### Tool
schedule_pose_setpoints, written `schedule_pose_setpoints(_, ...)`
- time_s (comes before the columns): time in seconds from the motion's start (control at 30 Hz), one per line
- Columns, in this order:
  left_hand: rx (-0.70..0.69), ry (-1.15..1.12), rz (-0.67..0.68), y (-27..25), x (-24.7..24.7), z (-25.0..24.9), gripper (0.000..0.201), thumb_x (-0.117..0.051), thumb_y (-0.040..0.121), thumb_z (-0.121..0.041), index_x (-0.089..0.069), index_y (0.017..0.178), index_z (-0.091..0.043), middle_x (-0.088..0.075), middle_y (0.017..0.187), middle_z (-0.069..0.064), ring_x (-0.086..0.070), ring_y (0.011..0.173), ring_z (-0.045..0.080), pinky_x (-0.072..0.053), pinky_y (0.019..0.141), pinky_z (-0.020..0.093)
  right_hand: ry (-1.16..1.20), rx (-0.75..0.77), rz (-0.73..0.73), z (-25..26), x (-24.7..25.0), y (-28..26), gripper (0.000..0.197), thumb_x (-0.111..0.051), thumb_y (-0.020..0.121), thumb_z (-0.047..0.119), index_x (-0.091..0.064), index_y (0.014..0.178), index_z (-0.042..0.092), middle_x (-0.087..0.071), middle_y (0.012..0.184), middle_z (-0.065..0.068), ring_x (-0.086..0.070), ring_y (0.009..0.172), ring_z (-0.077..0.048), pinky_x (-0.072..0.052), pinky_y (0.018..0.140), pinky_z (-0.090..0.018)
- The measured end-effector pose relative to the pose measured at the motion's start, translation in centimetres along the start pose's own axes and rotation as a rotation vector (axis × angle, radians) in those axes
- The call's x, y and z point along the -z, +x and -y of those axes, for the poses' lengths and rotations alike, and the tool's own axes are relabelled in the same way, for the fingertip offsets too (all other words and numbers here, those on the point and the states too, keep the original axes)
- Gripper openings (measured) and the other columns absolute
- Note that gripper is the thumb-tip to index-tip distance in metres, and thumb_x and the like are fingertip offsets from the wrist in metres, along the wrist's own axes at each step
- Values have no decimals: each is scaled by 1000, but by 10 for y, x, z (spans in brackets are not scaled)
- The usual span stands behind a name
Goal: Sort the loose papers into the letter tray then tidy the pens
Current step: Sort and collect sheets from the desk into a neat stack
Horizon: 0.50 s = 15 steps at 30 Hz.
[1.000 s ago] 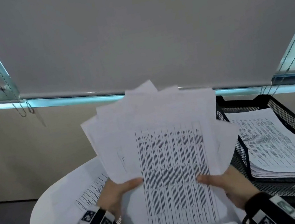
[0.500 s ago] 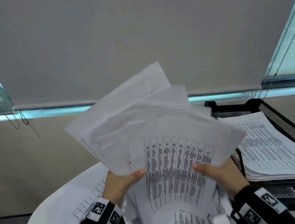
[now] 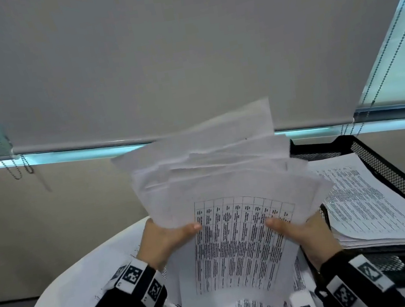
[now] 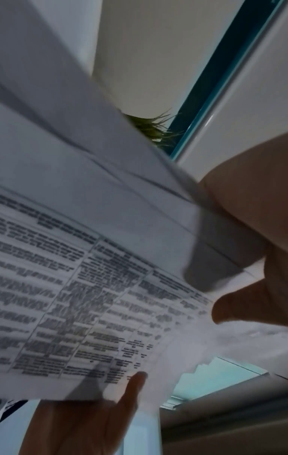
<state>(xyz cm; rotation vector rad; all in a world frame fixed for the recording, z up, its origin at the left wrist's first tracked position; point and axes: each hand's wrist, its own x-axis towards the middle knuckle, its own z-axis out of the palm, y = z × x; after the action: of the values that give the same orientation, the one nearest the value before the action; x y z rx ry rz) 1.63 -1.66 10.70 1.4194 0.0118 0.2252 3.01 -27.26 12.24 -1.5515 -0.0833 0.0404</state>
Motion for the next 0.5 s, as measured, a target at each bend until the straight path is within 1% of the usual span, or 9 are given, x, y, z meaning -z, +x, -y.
schedule_pose_setpoints(0.07,14,16,-2,-1,-5,6,66,-93,34,-38,-68,93,-20,-74,93,1,-70,90,14,-56,72,21,-56,-70,-68,-19,-3,0,111,-90,39,57,-45,132,17,-60,129,-6,-55,121,-23,-41,103,-54)
schedule_pose_setpoints(0.1,9,12,-25,-1,-9,6,55,-93,43,-26,-68,92,-20,-75,91,-2,-70,88,12,-55,70,18,-44,-83,-102,-25,-5,1,119,-90,35,61,-42,135,17,-56,134,-7,-52,124,-24,-38,105,-54)
schedule_pose_setpoints(0.13,-1,4,-47,-1,-12,4,44,-90,51,-14,-67,89,-20,-75,88,-4,-71,85,9,-54,68,17,-1,-79,-120,-27,-7,4,115,-91,36,58,-43,133,18,-58,131,-6,-53,123,-24,-39,105,-53)
schedule_pose_setpoints(0.2,-27,0,-95,2,-17,-3,36,-84,57,-4,-68,85,-19,-75,83,-5,-71,79,7,-54,68,19,52,-8,-130,-13,-13,6,80,-91,46,40,-55,116,25,-69,112,0,-62,110,-18,-45,100,-47)
schedule_pose_setpoints(0.27,-66,-22,-115,7,-16,-12,45,-92,48,-17,-69,86,-14,-75,84,1,-72,81,14,-57,72,26,49,108,-111,6,-12,6,51,-84,57,25,-61,102,31,-73,99,5,-67,98,-12,-50,89,-37)
schedule_pose_setpoints(0.33,-78,-46,-125,10,-12,-18,72,-95,28,-38,-70,89,-7,-75,84,7,-72,82,22,-58,75,34,75,215,-95,21,-9,6,38,-80,62,17,-65,96,26,-74,92,1,-70,93,-18,-52,84,-38)
schedule_pose_setpoints(0.37,-80,-55,-122,11,-10,-20,77,-93,21,-44,-71,85,-6,-75,82,8,-72,80,22,-58,73,34,87,230,-101,24,-7,7,36,-79,63,15,-66,96,21,-74,91,-3,-70,93,-23,-53,84,-40)
schedule_pose_setpoints(0.43,-74,-66,-59,10,-8,-20,70,-92,17,-49,-76,75,-13,-75,78,5,-72,75,18,-58,68,29,92,192,-95,18,-2,11,41,-79,62,14,-64,100,15,-74,92,-5,-69,95,-29,-55,84,-41)
schedule_pose_setpoints(0.5,-16,-47,-2,7,-8,-14,68,-91,16,-50,-76,77,-23,-75,82,2,-72,81,18,-57,72,30,86,105,-58,8,-1,12,57,-86,57,24,-61,107,14,-73,99,-5,-67,101,-28,-53,90,-45)
